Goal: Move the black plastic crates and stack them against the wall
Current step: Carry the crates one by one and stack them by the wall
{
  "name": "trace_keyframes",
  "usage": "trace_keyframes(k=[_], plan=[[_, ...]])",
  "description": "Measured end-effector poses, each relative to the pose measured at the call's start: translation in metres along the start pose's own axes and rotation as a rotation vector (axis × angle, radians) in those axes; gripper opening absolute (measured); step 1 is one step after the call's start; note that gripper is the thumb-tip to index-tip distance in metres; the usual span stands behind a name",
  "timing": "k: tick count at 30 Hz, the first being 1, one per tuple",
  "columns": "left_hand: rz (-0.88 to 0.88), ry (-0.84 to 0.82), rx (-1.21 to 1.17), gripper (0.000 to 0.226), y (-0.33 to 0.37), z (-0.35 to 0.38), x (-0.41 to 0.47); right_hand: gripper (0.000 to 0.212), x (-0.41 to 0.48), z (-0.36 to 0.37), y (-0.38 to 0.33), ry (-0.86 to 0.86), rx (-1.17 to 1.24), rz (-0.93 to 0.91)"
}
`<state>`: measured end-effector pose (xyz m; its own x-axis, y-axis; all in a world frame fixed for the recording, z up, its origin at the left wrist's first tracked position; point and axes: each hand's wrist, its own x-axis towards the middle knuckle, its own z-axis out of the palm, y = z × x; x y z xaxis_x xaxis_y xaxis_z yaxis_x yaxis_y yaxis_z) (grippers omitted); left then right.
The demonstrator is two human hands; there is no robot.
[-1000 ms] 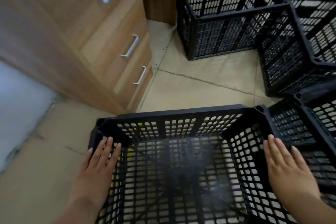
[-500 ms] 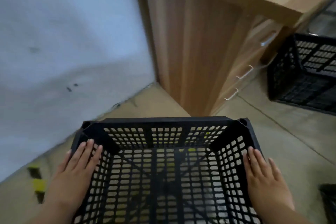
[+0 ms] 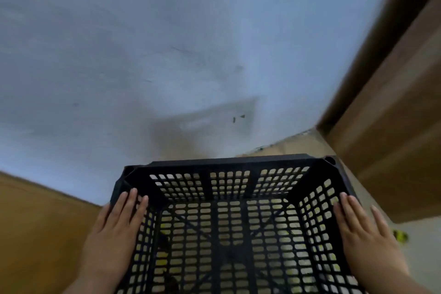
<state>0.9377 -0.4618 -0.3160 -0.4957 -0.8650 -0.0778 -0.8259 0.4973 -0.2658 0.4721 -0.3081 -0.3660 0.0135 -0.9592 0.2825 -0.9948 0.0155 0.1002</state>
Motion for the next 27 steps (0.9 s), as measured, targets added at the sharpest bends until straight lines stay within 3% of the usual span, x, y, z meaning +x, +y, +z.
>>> trace_keyframes(k=[3, 5, 7, 9, 11, 18, 21, 27], plan=[[-0.054, -0.130, -0.025, 0.103, -0.041, 0.010, 0.000, 0.060, 0.042, 0.022, -0.042, -0.013, 0.017, -0.041], [-0.110, -0.088, -0.075, 0.099, -0.061, 0.015, 0.009, 0.055, 0.067, 0.036, -0.065, -0.053, 0.036, -0.063], [-0.187, -0.262, -0.086, 0.093, -0.078, 0.021, 0.010, 0.055, 0.089, 0.048, -0.084, -0.082, 0.048, -0.064], [-0.218, -0.207, -0.064, 0.110, -0.100, 0.044, 0.013, 0.054, 0.103, 0.064, -0.102, -0.095, 0.082, -0.063], [-0.218, -0.137, -0.053, 0.112, -0.117, 0.074, 0.011, 0.055, 0.116, 0.083, -0.118, -0.079, 0.099, -0.062], [-0.213, -0.177, -0.092, 0.113, -0.143, 0.178, 0.021, 0.077, 0.153, 0.159, -0.154, -0.108, 0.013, -0.131], [-0.255, -0.225, -0.112, 0.130, -0.145, 0.213, 0.027, 0.078, 0.159, 0.185, -0.163, -0.137, -0.027, -0.147], [-0.279, -0.343, -0.169, 0.132, -0.147, 0.240, 0.028, 0.074, 0.167, 0.201, -0.179, -0.122, -0.058, -0.152]])
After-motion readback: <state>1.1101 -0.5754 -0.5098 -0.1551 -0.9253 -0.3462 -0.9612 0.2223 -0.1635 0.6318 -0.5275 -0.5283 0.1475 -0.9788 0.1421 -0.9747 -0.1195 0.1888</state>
